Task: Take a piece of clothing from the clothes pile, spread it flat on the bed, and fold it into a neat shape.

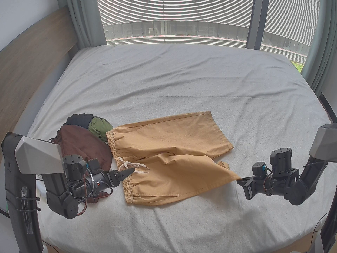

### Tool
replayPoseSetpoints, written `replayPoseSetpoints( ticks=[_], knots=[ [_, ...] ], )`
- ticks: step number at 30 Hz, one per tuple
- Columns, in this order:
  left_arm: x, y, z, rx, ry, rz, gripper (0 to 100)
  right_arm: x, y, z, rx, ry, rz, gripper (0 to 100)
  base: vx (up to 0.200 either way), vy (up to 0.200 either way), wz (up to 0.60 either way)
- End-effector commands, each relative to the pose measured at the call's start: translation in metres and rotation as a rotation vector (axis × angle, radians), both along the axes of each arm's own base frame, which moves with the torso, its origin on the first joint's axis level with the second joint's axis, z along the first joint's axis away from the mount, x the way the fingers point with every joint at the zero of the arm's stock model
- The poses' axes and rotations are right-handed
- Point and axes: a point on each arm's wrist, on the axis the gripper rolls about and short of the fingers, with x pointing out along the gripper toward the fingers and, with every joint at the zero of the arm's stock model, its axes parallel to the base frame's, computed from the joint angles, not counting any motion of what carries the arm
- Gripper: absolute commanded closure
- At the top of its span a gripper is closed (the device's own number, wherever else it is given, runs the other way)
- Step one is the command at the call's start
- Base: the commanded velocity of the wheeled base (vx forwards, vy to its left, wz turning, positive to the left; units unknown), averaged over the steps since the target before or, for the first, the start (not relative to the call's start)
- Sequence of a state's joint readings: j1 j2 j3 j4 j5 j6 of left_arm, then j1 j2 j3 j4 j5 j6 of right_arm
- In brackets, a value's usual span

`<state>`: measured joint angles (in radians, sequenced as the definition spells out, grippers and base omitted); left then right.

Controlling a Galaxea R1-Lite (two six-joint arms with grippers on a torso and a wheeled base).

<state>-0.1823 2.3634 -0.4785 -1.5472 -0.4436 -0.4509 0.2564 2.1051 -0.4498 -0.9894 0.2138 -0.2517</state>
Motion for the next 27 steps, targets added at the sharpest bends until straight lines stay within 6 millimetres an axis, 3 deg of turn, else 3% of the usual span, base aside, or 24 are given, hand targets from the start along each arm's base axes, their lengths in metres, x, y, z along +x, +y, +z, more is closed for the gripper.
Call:
replayPoseSetpoints(
  ticks=[1, 9, 16, 17, 25, 27],
  knots=[
    [-0.002, 0.001, -0.002, 0.000, 0.015, 0.001, 0, -0.011, -0.003, -0.009, 0.011, 0.066, 0.001, 100, 0.000, 0.000, 0.00],
    [-0.003, 0.002, -0.008, 0.003, 0.035, 0.001, 0, -0.010, -0.005, -0.031, 0.024, 0.138, 0.005, 100, 0.000, 0.000, 0.00],
    [-0.004, 0.002, -0.009, 0.002, 0.040, 0.002, 0, -0.006, -0.004, -0.044, 0.039, 0.095, 0.002, 100, 0.000, 0.000, 0.00],
    [-0.004, 0.001, -0.011, 0.005, 0.046, 0.000, 0, -0.006, -0.003, -0.045, 0.042, 0.092, 0.003, 0, 0.000, 0.000, 0.00],
    [-0.022, 0.003, -0.018, 0.006, 0.123, -0.034, 0, -0.031, -0.005, -0.044, 0.063, 0.106, 0.010, 0, 0.000, 0.000, 0.00],
    [-0.031, 0.005, -0.021, 0.011, 0.163, -0.040, 0, -0.041, -0.006, -0.035, 0.114, 0.088, 0.028, 0, 0.000, 0.000, 0.00]
  ],
)
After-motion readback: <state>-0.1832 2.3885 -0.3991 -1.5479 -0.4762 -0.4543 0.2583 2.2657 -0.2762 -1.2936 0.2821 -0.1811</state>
